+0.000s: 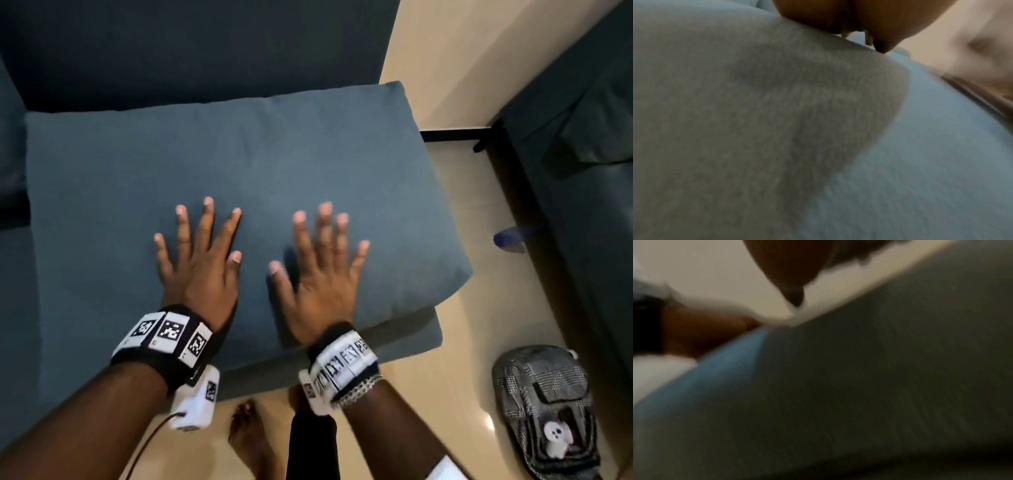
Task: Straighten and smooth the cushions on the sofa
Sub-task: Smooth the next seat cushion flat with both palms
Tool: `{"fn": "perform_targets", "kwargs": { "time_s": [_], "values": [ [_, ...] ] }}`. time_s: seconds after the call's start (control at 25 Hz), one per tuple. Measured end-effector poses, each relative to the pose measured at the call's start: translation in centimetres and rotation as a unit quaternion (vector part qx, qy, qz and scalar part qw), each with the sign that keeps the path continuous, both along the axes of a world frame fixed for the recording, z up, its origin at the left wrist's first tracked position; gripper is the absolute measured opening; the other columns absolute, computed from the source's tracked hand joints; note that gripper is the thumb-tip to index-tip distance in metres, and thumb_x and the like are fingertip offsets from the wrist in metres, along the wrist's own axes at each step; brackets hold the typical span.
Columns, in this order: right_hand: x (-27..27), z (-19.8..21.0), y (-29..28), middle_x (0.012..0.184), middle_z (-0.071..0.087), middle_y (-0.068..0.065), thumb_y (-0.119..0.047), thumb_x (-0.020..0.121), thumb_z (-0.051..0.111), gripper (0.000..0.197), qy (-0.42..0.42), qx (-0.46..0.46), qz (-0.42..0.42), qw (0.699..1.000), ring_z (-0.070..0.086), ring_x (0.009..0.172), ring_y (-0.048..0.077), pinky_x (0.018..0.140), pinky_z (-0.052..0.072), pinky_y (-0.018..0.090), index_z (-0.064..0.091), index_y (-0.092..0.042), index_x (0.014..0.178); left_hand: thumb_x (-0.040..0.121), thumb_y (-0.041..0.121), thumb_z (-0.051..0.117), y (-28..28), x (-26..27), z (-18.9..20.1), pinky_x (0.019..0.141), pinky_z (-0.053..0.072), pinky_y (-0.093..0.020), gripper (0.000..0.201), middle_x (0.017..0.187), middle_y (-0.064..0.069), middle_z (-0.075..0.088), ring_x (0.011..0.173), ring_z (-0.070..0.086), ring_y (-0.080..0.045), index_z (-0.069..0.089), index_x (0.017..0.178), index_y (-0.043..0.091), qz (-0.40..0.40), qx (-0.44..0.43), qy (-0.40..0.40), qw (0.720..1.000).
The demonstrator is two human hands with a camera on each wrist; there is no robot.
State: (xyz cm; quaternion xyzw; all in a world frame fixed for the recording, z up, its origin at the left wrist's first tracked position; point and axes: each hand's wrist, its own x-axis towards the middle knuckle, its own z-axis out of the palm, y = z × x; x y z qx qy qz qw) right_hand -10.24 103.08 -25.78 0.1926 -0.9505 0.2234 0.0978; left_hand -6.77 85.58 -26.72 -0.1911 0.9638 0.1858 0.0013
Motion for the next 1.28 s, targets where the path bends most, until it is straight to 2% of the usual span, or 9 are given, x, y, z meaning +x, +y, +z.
{"fn": "perform_targets", "kwargs": {
  "time_s": [0.12, 0.28, 0.44, 0.52, 0.72, 0.84, 0.92, 1.12, 1.28],
  "values": [
    [0.9, -1.1, -1.0, 0.173, -0.016, -0.005, -0.059, 0.107, 0.03, 0.066, -0.166, 0.09, -0.003, 0.982, -0.016, 0.159, 0.028, 0.122, 0.001, 0.069, 0.002, -0.042, 0.164, 0.103, 0.034, 0.048, -0.7, 2.2, 0.2, 0.121, -0.005, -0.066, 0.066, 0.172, 0.009, -0.003, 0.157, -0.011, -0.026, 0.017, 0.16, 0.041, 0.108, 0.037, -0.018, 0.993],
    [3.4, 4.7, -0.5, 0.173, -0.002, 0.001, -0.049, 0.106, 0.038, 0.058, 0.03, -0.188, 0.076, 0.979, 0.001, 0.16, 0.034, 0.123, 0.004, 0.067, 0.028, -0.033, 0.161, 0.103, 0.042, 0.044, 0.8, 2.7, 0.5, 0.119, -0.008, -0.064, 0.069, 0.171, 0.006, -0.012, 0.156, -0.016, -0.022, 0.008, 0.162, 0.04, 0.088, 0.038, -0.041, 0.995],
    [1.8, -3.1, 2.5, 0.175, -0.001, -0.002, -0.063, 0.101, 0.047, 0.078, -0.037, 0.113, 0.058, 0.991, 0.007, 0.161, 0.027, 0.119, 0.023, 0.068, 0.009, -0.038, 0.165, 0.098, 0.053, 0.047, 3.4, 2.4, 1.1, 0.12, -0.008, -0.065, 0.077, 0.169, 0.008, -0.02, 0.155, -0.023, -0.021, 0.004, 0.162, 0.041, 0.029, 0.039, -0.068, 0.996],
    [0.3, -3.6, 3.6, 0.174, -0.008, 0.002, -0.067, 0.101, 0.039, 0.081, -0.061, 0.112, 0.043, 0.991, -0.003, 0.161, 0.026, 0.124, 0.013, 0.065, 0.002, -0.034, 0.165, 0.098, 0.059, 0.042, 4.6, 2.3, 1.0, 0.12, -0.01, -0.063, 0.079, 0.168, 0.007, -0.026, 0.153, -0.027, -0.021, 0.0, 0.162, 0.04, -0.001, 0.032, -0.078, 0.996],
    [-5.7, 1.9, 10.7, 0.173, -0.003, 0.015, -0.043, 0.104, 0.054, 0.081, 0.115, -0.185, -0.27, 0.938, 0.002, 0.161, 0.023, 0.126, 0.006, 0.056, 0.011, -0.008, 0.164, 0.094, 0.063, 0.044, 6.2, 2.1, 0.2, 0.119, -0.012, -0.063, 0.087, 0.168, 0.002, -0.026, 0.153, -0.027, -0.024, -0.003, 0.162, 0.034, -0.012, -0.005, -0.05, 0.999],
    [-6.5, -3.9, 13.1, 0.174, -0.002, 0.004, -0.055, 0.107, 0.036, 0.075, -0.183, -0.104, -0.394, 0.895, 0.002, 0.161, 0.024, 0.125, 0.004, 0.063, 0.004, -0.022, 0.166, 0.093, 0.065, 0.047, 6.5, 3.1, -0.4, 0.119, -0.009, -0.065, 0.091, 0.169, 0.001, -0.023, 0.155, -0.023, -0.025, -0.002, 0.163, 0.034, -0.035, -0.005, -0.038, 0.999],
    [-6.1, -6.8, 14.0, 0.174, 0.003, 0.005, -0.058, 0.107, 0.032, 0.075, -0.261, -0.094, -0.352, 0.894, 0.004, 0.161, 0.024, 0.127, 0.005, 0.057, 0.006, -0.02, 0.166, 0.09, 0.069, 0.046, 5.7, 4.1, -1.0, 0.121, -0.002, -0.065, 0.093, 0.17, 0.0, -0.016, 0.157, -0.015, -0.026, 0.001, 0.163, 0.034, -0.071, -0.021, -0.017, 0.997],
    [-0.3, -6.0, 14.9, 0.167, 0.028, 0.014, -0.057, 0.096, 0.054, 0.078, -0.156, -0.188, -0.247, 0.938, 0.022, 0.156, 0.027, 0.128, 0.017, 0.039, 0.037, -0.012, 0.158, 0.05, 0.078, 0.079, 2.8, 7.2, -1.5, 0.123, 0.011, -0.059, 0.133, 0.172, -0.005, 0.006, 0.158, 0.008, -0.028, 0.027, 0.16, 0.025, -0.192, -0.083, -0.046, 0.977],
    [4.6, -8.2, 14.0, 0.158, 0.041, 0.013, -0.026, 0.073, 0.093, 0.078, -0.171, -0.054, -0.141, 0.974, 0.032, 0.149, 0.034, 0.123, 0.03, 0.044, 0.057, -0.016, 0.142, 0.044, 0.044, 0.097, 1.8, 7.4, -2.3, 0.119, 0.023, -0.057, 0.072, 0.145, -0.005, 0.053, 0.145, 0.039, -0.032, 0.067, 0.107, 0.027, -0.218, -0.071, 0.018, 0.973]
  ]
}}
